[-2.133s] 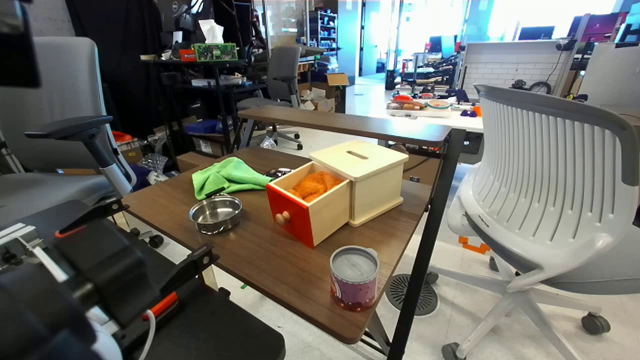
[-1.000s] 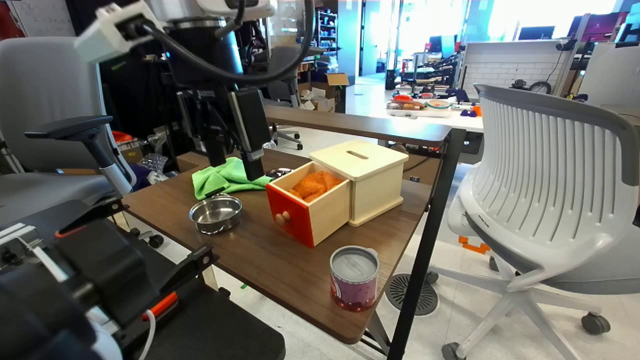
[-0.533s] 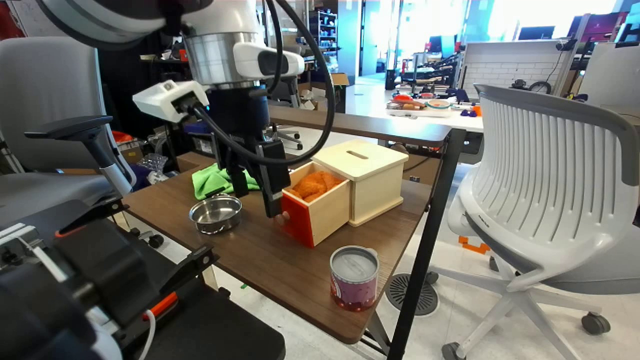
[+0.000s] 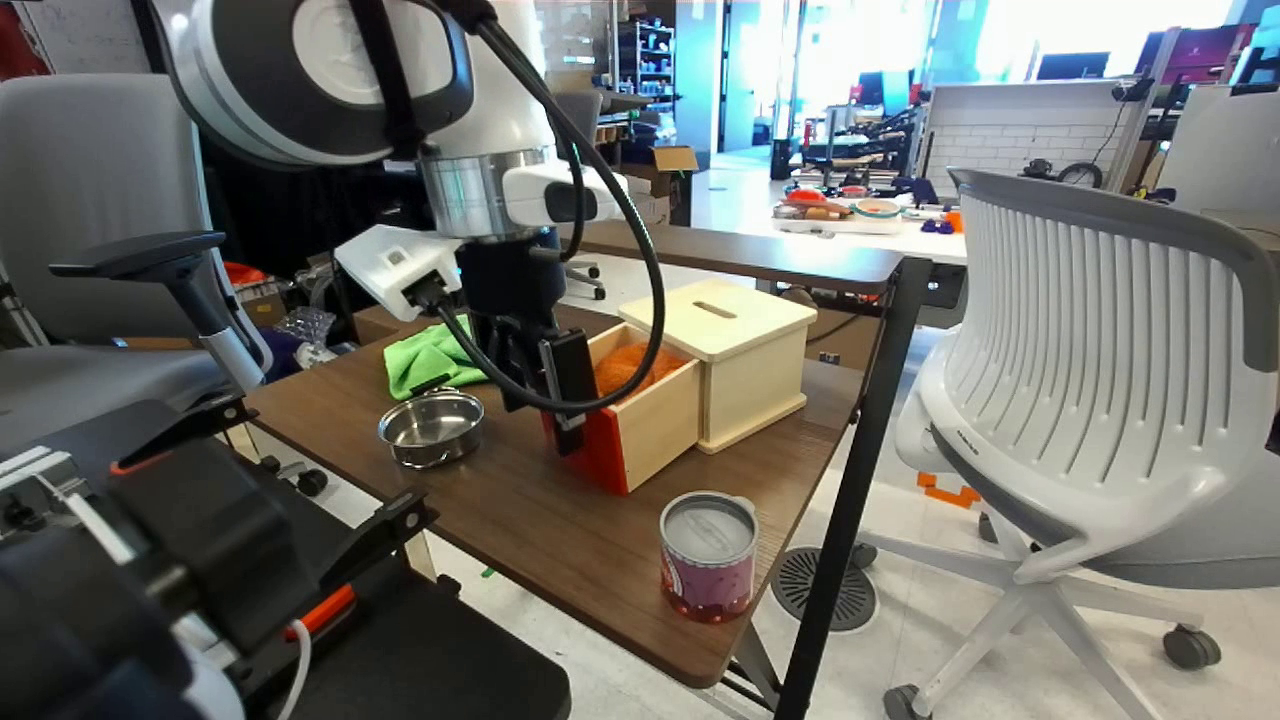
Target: Push the red drawer closed
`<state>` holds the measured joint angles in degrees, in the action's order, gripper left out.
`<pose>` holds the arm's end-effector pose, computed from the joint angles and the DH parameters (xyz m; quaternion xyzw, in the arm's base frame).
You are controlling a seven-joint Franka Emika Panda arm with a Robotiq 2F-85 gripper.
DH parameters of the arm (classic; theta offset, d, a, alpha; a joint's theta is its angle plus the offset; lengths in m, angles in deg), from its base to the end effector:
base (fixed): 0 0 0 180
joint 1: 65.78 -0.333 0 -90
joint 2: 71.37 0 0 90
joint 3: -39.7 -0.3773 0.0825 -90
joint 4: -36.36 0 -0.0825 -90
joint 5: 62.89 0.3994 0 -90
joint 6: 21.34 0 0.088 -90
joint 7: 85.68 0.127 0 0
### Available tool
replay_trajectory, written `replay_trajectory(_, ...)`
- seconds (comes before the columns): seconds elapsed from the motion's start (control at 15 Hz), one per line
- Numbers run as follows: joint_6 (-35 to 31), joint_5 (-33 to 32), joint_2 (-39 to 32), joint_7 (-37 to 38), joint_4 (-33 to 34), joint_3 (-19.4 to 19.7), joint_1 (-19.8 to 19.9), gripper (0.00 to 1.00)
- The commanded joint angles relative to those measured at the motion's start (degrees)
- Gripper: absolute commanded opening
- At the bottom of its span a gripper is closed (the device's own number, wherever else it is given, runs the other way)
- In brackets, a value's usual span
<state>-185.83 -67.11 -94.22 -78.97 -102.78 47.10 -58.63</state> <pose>0.5019 -0.1293 0.1728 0.9887 -0.1440 0.0201 0.0370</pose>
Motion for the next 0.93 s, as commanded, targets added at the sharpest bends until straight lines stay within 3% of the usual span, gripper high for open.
replay_trajectory(0.0, -2.7, 3.2, -2.8, -0.1, 2.7, -0.4, -0.4, 1.0)
replay_trajectory(0.87, -6.0, 6.3, -7.3, 1.1, 11.2, -0.9, -0.5, 1.0)
